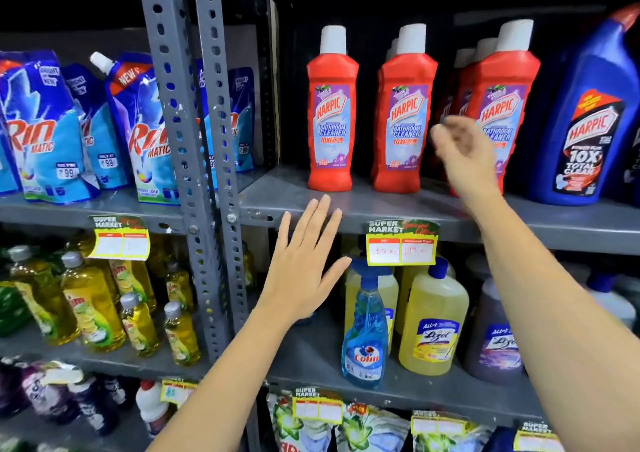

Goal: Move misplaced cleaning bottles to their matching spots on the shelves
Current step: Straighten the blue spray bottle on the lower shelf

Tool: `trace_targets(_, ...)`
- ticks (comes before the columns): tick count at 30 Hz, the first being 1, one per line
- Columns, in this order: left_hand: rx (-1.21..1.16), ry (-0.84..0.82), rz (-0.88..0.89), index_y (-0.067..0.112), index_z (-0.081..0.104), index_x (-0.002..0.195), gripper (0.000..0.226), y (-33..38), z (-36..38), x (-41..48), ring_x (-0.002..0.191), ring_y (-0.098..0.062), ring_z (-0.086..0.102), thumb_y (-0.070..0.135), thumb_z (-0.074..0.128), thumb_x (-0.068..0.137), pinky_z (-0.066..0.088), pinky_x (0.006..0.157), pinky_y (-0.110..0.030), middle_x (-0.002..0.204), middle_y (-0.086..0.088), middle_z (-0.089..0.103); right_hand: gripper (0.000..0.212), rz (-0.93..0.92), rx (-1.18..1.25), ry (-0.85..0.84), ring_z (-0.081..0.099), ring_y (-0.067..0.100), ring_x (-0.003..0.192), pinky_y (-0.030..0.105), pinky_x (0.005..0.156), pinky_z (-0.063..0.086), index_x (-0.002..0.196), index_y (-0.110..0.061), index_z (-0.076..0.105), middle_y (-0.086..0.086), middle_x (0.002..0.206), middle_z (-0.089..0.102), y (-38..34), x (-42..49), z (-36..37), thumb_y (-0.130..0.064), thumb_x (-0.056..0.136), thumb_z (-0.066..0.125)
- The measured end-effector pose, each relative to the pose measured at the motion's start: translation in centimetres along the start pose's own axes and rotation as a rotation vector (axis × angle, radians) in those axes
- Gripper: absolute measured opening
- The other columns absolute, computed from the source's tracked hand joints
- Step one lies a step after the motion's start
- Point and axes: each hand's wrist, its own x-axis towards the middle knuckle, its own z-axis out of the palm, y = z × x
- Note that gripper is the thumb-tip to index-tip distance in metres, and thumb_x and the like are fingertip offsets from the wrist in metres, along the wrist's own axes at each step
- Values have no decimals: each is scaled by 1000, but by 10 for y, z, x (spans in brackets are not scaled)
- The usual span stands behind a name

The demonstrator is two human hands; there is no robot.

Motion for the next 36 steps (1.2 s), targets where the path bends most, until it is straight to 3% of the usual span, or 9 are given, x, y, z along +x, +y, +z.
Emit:
trace_targets(3,-80,45,-26,9,36,148,54,-3,11,-30,148,-24,11,35,43,101,13,117,-53,160,-13,16,2,-294,214,252,61,12,67,27,64,50,91,-26,57,6,73,61,-29,-54,-19,-28,91,58)
trace_targets(7,-157,-15,-96,10,46,141,46,-7,42,-80,145,-21,22,30,44,101,21,116,-47,158,-9,25,14,-400,138,172,47,23,52,26,54,39,81,-19,57,9,65,54,-9,-149,-17,-18,93,49)
trace_targets(10,-187,-192,-165,12,45,142,46,-9,73,-123,142,-18,29,34,41,102,29,113,-43,158,-3,26,21,-250,-80,33,49,5,54,22,55,40,73,-11,62,0,59,55,44,-201,-8,-24,88,54)
trace_targets(13,-202,-385,-230,12,44,143,52,-7,99,-162,137,-20,37,43,32,103,36,109,-42,157,-2,29,19,23,-176,-118,53,0,59,21,57,42,74,-22,62,-6,64,61,96,-227,-5,-39,83,60)
trace_targets(15,-194,-554,-258,15,35,149,66,-6,113,-181,141,-20,30,55,16,99,28,114,-38,160,-1,20,20,236,-259,-294,59,5,65,26,62,47,88,-27,63,-8,74,65,122,-234,-5,-43,79,70)
trace_targets(18,-175,-761,-240,19,16,154,88,-5,133,-208,148,-16,5,67,-13,86,5,119,-36,160,5,0,56,400,-395,-617,64,7,81,26,69,52,120,-33,48,-13,98,63,141,-240,-2,-40,75,80)
trace_targets(21,-79,-865,-257,18,39,147,76,-5,143,-228,141,-18,32,61,1,97,12,113,-37,155,2,25,70,441,-478,-745,65,9,89,26,73,52,133,-28,41,-13,108,65,156,-245,6,-39,76,79)
trace_targets(25,-98,-885,-278,16,50,140,69,-4,154,-239,132,-22,47,57,10,101,23,104,-41,144,-3,50,71,469,-559,-689,68,20,103,37,85,55,139,-20,42,1,122,69,170,-252,18,-34,79,77)
trace_targets(36,-96,-714,-186,16,25,152,62,-10,164,-252,146,-20,9,53,29,102,10,112,-43,158,-4,24,64,423,-532,-616,66,26,107,41,85,56,131,-12,46,9,119,69,167,-267,73,-30,79,78)
